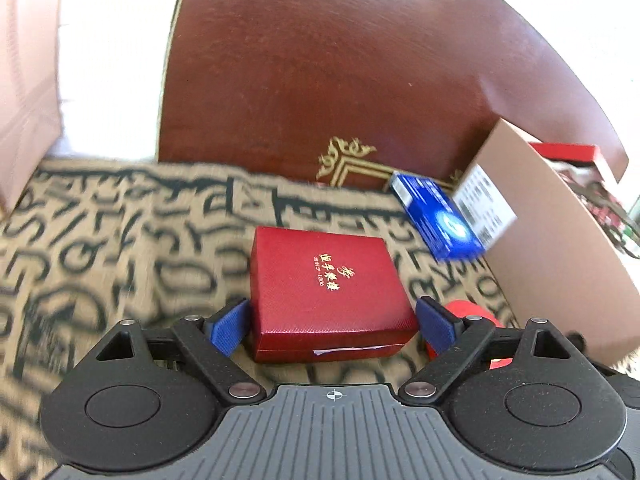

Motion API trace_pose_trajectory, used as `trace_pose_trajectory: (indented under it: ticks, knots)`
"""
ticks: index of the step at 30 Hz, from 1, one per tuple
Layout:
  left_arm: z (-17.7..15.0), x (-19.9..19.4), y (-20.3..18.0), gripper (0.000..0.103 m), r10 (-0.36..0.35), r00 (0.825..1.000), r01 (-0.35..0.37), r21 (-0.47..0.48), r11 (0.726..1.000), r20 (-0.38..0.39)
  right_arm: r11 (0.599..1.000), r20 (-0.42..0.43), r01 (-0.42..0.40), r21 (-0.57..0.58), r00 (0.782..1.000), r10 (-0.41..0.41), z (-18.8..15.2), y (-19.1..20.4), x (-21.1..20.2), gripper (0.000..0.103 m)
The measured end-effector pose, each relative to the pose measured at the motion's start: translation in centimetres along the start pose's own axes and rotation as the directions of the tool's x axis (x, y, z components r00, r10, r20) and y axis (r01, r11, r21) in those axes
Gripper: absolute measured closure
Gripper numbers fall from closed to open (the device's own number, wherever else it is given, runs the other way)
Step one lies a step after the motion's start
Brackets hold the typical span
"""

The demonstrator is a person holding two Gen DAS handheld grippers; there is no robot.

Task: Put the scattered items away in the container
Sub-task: 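Grasp the red tape roll with the right gripper while the left gripper grasps the red jewelry box, then carry the red jewelry box and tape roll over the cardboard box with both grippers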

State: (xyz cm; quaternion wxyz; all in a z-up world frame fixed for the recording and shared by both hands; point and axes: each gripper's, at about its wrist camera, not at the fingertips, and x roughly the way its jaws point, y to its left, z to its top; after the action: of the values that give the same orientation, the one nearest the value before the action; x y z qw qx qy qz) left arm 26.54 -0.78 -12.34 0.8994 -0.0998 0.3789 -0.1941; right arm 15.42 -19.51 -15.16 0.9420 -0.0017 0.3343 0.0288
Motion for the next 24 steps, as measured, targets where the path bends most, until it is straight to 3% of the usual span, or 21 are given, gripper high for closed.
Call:
trace_pose_trajectory:
  ticks: [7, 13, 19, 21, 24]
  knots:
    - [-4.3, -4.8, -1.6, 0.014, -0.037, 0.998, 0.036, -0.009, 0.999, -0.06, 1.0, -0.048, -0.025, -0.017, 0.999, 0.024, -3.3, -0.1, -4.7, 0.029]
    - [-8.7, -8.3, -3.5, 0.014, -0.023, 0.997, 0.018, -0.063, 0.998, -0.075, 0.999, -0.079, -0.032, -0.021, 0.996, 0.03, -5.9, -0.8, -8.5, 0.029]
    - [-12.1, -11.2, -5.9, 0.014, -0.016, 0.995, 0.011, -0.046, 0.999, -0.101, 0.998, -0.112, -0.051, -0.042, 0.993, 0.046, -8.7, -1.6, -12.6, 0.028]
    - [-12.8, -11.7, -6.7, 0.008, -0.013, 0.994, 0.01, -0.033, 0.999, -0.108, 0.997, -0.109, -0.06, -0.053, 0.993, 0.054, -9.4, -1.8, -13.3, 0.027]
    - [-13.3, -11.7, -7.6, 0.007, 0.032, 0.995, -0.036, -0.044, 0.998, -0.094, 0.996, -0.086, -0.065, -0.063, 0.995, 0.059, -9.5, -1.7, -13.9, 0.024]
